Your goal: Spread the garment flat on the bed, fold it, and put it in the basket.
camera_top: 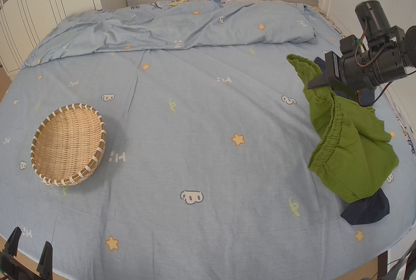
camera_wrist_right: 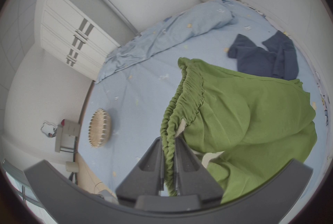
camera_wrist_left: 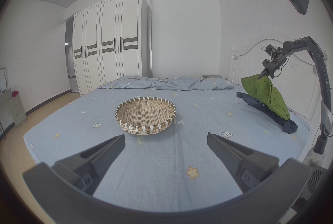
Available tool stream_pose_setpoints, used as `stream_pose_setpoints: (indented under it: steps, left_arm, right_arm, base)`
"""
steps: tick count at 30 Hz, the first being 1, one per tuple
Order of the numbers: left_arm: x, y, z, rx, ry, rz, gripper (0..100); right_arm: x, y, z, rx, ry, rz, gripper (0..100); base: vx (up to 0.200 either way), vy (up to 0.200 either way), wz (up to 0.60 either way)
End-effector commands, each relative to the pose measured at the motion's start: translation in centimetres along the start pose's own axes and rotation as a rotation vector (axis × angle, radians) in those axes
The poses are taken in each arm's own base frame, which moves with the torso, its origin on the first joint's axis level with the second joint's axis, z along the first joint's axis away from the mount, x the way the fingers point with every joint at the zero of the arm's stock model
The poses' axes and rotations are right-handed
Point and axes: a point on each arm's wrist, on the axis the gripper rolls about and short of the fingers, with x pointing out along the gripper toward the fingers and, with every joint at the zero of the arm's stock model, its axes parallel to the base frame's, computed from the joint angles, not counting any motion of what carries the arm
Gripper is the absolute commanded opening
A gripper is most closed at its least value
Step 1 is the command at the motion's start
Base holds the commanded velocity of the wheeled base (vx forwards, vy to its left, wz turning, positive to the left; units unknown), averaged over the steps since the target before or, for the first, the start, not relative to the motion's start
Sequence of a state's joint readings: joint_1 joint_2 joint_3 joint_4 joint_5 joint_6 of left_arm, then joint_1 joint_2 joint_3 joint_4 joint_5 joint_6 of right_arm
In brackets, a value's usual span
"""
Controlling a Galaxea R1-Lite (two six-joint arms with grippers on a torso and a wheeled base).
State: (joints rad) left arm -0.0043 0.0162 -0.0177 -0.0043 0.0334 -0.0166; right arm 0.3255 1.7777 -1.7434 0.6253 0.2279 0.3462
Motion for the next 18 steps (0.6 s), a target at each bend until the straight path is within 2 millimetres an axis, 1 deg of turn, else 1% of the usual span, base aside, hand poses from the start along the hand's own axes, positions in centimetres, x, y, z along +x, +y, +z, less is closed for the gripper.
stream_pose_setpoints:
  steps: [1, 2, 3, 4, 7, 9, 10, 13, 14, 15, 16, 17, 18]
  left_arm:
    - [0.1, 0.0, -0.5, 0.0, 0.007, 0.0, 100]
    - [0.1, 0.0, -0.5, 0.0, 0.007, 0.0, 100]
    - [0.1, 0.0, -0.5, 0.0, 0.007, 0.0, 100]
    - [0.1, 0.0, -0.5, 0.0, 0.007, 0.0, 100]
    - [0.1, 0.0, -0.5, 0.0, 0.007, 0.0, 100]
    - [0.1, 0.0, -0.5, 0.0, 0.007, 0.0, 100]
    - [0.1, 0.0, -0.5, 0.0, 0.007, 0.0, 100]
    - [0.1, 0.0, -0.5, 0.0, 0.007, 0.0, 100]
    - [0.1, 0.0, -0.5, 0.0, 0.007, 0.0, 100]
    - [0.1, 0.0, -0.5, 0.0, 0.006, 0.0, 100]
    - [0.1, 0.0, -0.5, 0.0, 0.006, 0.0, 100]
    - [0.1, 0.0, -0.5, 0.0, 0.007, 0.0, 100]
    - [0.1, 0.0, -0.5, 0.0, 0.007, 0.0, 100]
  right_arm:
    - [-2.2, 5.3, -0.6, -0.029, -0.039, 0.135, 0]
    - [-2.4, 6.8, -0.9, -0.012, -0.048, 0.168, 0]
    - [-2.4, 7.1, -0.9, -0.008, -0.048, 0.172, 0]
    - [-1.9, 8.8, -1.3, 0.023, -0.053, 0.189, 0]
    - [-0.5, 11.1, -1.8, 0.068, -0.088, 0.218, 0]
    - [0.1, 12.6, -2.2, 0.079, -0.113, 0.258, 0]
    - [0.7, 13.2, -2.5, 0.072, -0.109, 0.272, 0]
    - [2.5, 14.6, -3.2, 0.054, -0.076, 0.287, 0]
    - [3.4, 15.4, -3.6, 0.049, -0.061, 0.294, 0]
    - [3.8, 15.6, -3.7, 0.047, -0.056, 0.293, 0]
    - [3.8, 15.6, -3.7, 0.047, -0.056, 0.293, 0]
    - [5.2, 16.1, -4.3, 0.04, -0.039, 0.28, 0]
    - [5.8, 16.3, -4.6, 0.037, -0.035, 0.274, 0]
  base:
    - [0.0, 0.0, 0.0]
    - [0.0, 0.0, 0.0]
    - [0.0, 0.0, 0.0]
    - [0.0, 0.0, 0.0]
    - [0.0, 0.0, 0.0]
    - [0.0, 0.0, 0.0]
    - [0.0, 0.0, 0.0]
    - [0.0, 0.0, 0.0]
    - [0.0, 0.0, 0.0]
    - [0.0, 0.0, 0.0]
    - [0.0, 0.0, 0.0]
    - [0.0, 0.0, 0.0]
    - [0.0, 0.0, 0.0]
